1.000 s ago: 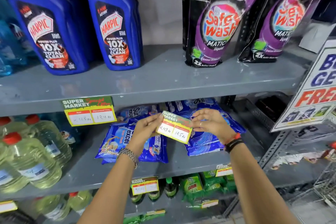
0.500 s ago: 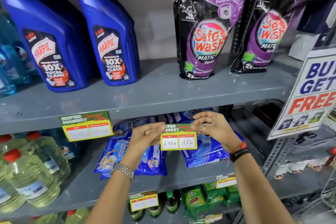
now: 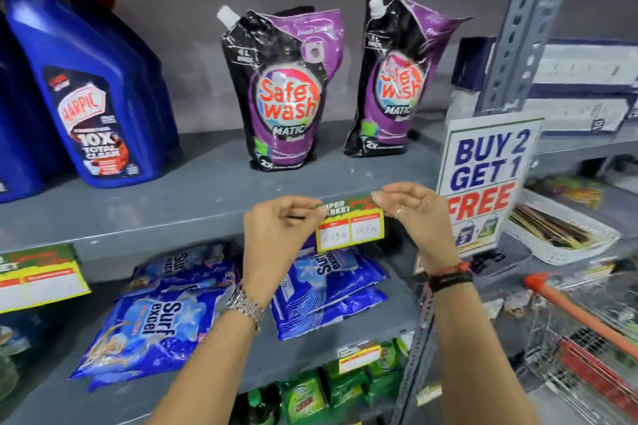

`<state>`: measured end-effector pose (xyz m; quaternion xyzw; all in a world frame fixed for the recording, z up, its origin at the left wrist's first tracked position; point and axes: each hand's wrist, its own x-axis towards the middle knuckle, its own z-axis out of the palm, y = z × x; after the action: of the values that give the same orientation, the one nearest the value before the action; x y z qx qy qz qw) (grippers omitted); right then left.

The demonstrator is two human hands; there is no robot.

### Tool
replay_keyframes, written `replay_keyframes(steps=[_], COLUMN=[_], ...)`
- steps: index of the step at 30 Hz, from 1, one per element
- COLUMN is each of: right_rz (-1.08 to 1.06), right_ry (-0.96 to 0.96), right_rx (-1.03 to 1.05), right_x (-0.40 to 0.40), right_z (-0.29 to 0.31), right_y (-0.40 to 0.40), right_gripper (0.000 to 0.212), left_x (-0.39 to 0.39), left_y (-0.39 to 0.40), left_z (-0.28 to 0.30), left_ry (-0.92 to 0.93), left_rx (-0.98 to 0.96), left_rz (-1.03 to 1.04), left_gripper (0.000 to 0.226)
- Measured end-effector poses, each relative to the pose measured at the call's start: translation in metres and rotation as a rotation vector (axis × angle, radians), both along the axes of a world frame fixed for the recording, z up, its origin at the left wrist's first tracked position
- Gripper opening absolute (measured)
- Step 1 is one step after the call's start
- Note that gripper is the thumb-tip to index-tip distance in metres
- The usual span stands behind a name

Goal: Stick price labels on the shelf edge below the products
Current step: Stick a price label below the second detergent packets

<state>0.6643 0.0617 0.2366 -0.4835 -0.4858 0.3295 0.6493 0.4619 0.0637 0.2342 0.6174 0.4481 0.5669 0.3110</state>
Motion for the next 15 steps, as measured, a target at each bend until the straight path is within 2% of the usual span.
replay_keyframes(steps=[5,15], right_rz=[-0.071,-0.125], right_ry=[0.04,-0.066], right_rx=[0.032,0.07], right_x=[0.01,0.011], right_z=[0.001,0.002], right_y=[0.008,0.011], right_gripper=[0.017,0.019], left_x=[0.017,0.024], left_y=[0.007,0.004], left_z=[0.01,0.015], left_ry=[0.172,0.368], left_rx=[0.065,0.124], left_rz=[0.097,0.208], left_gripper=[0.005,0.008])
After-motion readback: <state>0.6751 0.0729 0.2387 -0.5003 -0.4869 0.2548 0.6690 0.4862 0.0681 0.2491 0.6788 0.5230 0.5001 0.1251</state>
